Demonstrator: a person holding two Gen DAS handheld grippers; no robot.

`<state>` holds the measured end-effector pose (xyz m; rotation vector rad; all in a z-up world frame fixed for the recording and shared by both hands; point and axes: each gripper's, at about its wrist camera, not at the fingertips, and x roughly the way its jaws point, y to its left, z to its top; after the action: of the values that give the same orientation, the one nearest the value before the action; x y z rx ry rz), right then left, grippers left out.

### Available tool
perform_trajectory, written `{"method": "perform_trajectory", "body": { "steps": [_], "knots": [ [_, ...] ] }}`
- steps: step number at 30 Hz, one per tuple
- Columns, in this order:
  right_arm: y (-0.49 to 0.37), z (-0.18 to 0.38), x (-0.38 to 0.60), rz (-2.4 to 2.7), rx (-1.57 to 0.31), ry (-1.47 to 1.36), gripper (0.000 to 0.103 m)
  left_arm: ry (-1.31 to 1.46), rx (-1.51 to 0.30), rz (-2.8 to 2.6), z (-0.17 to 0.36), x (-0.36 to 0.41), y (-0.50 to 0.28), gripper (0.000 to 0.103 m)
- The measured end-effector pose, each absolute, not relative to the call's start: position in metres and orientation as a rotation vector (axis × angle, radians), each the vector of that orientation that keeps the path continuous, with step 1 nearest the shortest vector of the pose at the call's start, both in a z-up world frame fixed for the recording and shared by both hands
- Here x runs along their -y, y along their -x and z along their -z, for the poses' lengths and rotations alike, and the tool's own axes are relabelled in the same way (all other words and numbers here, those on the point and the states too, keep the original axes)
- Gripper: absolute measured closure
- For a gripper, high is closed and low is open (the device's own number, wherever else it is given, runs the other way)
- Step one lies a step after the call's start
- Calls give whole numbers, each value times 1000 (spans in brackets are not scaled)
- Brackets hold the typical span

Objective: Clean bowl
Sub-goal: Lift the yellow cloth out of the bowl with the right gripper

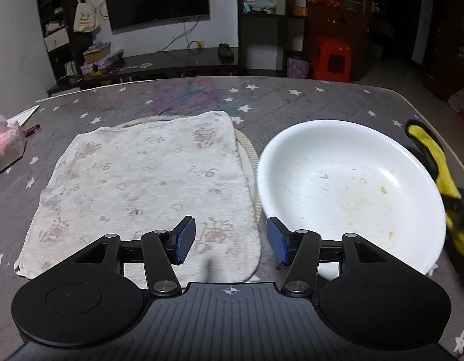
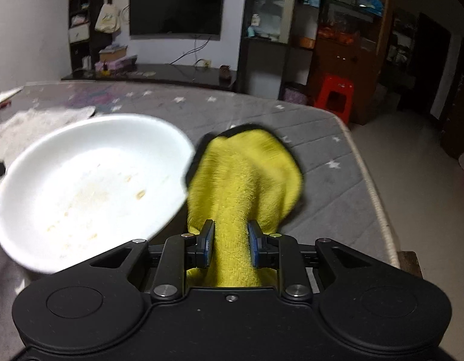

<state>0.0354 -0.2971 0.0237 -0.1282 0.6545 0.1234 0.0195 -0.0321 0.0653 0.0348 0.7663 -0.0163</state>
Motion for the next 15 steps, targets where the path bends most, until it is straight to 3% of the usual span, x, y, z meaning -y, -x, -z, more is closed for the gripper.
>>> {"method": "perform_trajectory", "body": {
  "steps": [6, 15],
  "knots": [
    [-30, -18, 294, -150, -641, 138, 71, -10, -760, -4, -53, 14, -24, 39],
    [-6, -26, 301, -162, -603, 158, 47, 2, -734, -11, -40, -3, -28, 37]
  ]
}}
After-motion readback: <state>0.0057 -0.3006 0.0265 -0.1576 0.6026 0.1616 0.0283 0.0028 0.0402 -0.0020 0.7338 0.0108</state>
